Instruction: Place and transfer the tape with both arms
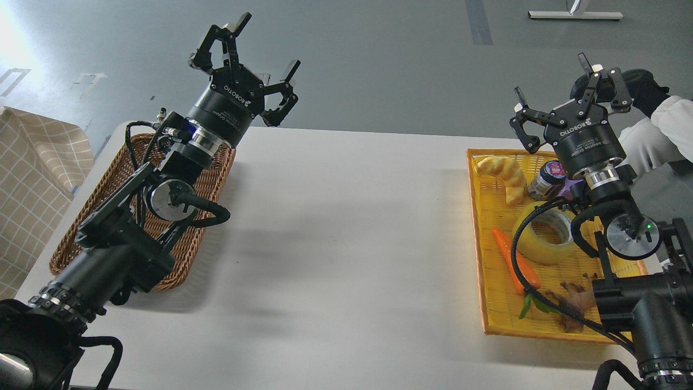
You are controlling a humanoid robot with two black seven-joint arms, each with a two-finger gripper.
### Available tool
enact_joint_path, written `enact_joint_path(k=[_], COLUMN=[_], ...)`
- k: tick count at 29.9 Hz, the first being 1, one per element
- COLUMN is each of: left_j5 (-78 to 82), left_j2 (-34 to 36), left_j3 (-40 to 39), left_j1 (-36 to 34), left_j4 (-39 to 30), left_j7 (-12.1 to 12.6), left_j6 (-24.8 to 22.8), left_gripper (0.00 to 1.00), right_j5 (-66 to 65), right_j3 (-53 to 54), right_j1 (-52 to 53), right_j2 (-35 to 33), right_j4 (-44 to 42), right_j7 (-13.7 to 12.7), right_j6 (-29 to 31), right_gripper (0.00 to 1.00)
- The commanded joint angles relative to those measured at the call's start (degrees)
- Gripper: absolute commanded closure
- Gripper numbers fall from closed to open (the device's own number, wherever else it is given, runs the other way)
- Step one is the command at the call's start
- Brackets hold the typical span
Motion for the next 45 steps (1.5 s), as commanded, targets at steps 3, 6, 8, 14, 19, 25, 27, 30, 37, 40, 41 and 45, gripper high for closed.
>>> enact_joint_path(k=[3, 6, 8, 14, 19, 25, 27, 30, 37, 40, 41, 45], left_j5=[0.0, 0.0, 0.0, 0.0, 0.0, 0.0, 0.0, 0.0, 0.0, 0.0, 0.0, 0.0], left_j2=[0.0, 0.0, 0.0, 0.1, 0.0, 0.0, 0.0, 0.0, 0.1, 0.1, 0.1, 0.1], left_j3=[-0.1, -0.2, -0.2, -0.2, -0.2, -0.1, -0.1, 0.0, 0.2, 0.4, 0.4, 0.3], left_j1=[0.0, 0.0, 0.0, 0.0, 0.0, 0.0, 0.0, 0.0, 0.0, 0.0, 0.0, 0.1], left_j4=[0.0, 0.0, 0.0, 0.0, 0.0, 0.0, 0.0, 0.0, 0.0, 0.0, 0.0, 0.0], left_j7=[0.0, 0.0, 0.0, 0.0, 0.0, 0.0, 0.0, 0.0, 0.1, 0.1, 0.1, 0.1], left_j6=[0.0, 0.0, 0.0, 0.0, 0.0, 0.0, 0.0, 0.0, 0.0, 0.0, 0.0, 0.0], left_gripper=[0.02, 0.02, 0.02, 0.02, 0.02, 0.02, 0.02, 0.02, 0.02, 0.02, 0.02, 0.02], right_j5=[0.0, -0.1, -0.1, -0.7, -2.0, -11.2, -15.2, -20.4, -31.5, -35.1, -36.6, -40.9], right_j3=[-4.8, -5.0, -5.2, -9.1, -11.7, -12.0, -12.0, -12.1, -13.3, -16.1, -17.8, -21.9], right_j1=[1.0, 1.4, 1.5, 1.7, 2.2, 4.1, 5.0, 6.2, 6.6, 7.5, 7.7, 7.9], right_j2=[-4.5, -6.5, -8.4, -17.1, -23.7, -27.1, -27.1, -27.1, -27.2, -27.6, -28.4, -30.4], right_j4=[0.3, 0.3, 0.3, 2.4, 2.5, 2.5, 2.5, 2.5, 2.5, 2.6, 2.7, 3.7], right_j7=[0.2, 0.2, 0.2, 0.3, 0.3, 0.3, 0.3, 0.4, -0.1, -0.1, -0.1, -0.2], right_j6=[0.0, 0.0, 0.0, 0.0, 0.0, 0.0, 0.0, 0.0, 0.0, 0.0, 0.0, 0.0], right_gripper=[0.0, 0.0, 0.0, 0.0, 0.0, 0.0, 0.0, 0.0, 0.01, 0.01, 0.01, 0.02])
